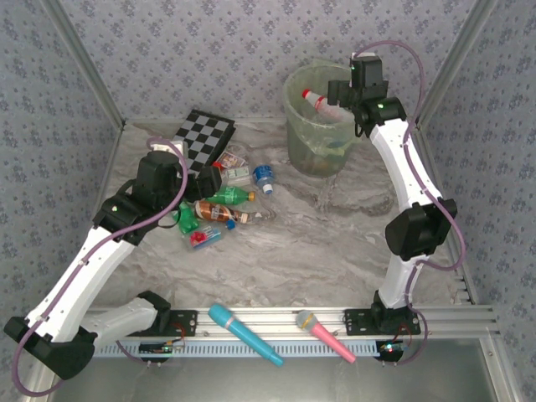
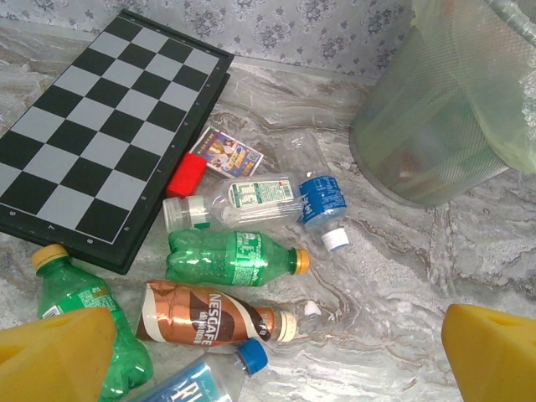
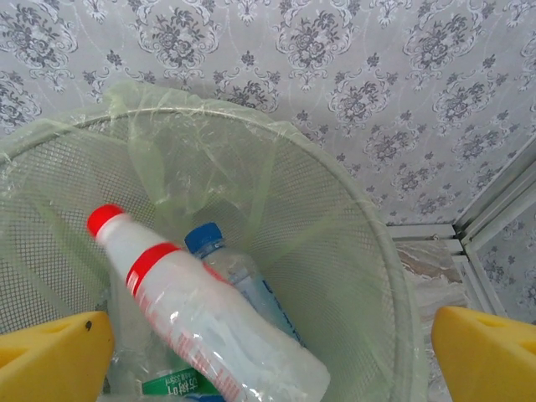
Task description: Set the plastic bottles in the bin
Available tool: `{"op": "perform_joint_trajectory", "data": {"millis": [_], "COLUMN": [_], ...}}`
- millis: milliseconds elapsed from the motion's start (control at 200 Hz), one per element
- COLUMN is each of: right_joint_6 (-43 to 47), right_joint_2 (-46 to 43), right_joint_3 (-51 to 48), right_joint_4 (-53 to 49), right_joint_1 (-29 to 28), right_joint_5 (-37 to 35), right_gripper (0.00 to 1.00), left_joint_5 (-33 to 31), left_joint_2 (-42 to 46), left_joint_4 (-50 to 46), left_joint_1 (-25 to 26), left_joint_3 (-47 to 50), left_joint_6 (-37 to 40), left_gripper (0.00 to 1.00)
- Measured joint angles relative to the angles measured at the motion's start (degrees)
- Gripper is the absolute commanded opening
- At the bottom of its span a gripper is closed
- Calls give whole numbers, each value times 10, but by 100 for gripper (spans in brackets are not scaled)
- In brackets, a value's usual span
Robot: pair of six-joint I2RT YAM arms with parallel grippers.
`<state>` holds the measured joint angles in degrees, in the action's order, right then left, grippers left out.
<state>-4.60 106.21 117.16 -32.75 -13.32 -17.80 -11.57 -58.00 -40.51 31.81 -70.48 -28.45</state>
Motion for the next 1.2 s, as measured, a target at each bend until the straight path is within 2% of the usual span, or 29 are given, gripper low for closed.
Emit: {"op": "perform_joint_trajectory", "data": {"millis": [260,485,850,1199], "right_joint_6": [2,1,-27,-46], "right_joint_2": [-17,-67,-120,-120], "right_joint_3": [0,-40,-119,-124], "right_joint_4": [-1,-1,0,0], "right_joint_1": [-23,-86,-185,-238], "right_joint_5": [0,0,-4,-3], "right_gripper": [100,100,100,100], "left_joint_5": [0,1,37,122], "left_joint_2": [-7,-4,26,20], "left_joint_4": [-1,-10,-32,11], "left_joint_1": [-5,-28,-98,-189], "left_joint_3": [0,36,194,292], "left_joint_6": [1,-6,-60,-92], "left_gripper": [100,100,100,100]}}
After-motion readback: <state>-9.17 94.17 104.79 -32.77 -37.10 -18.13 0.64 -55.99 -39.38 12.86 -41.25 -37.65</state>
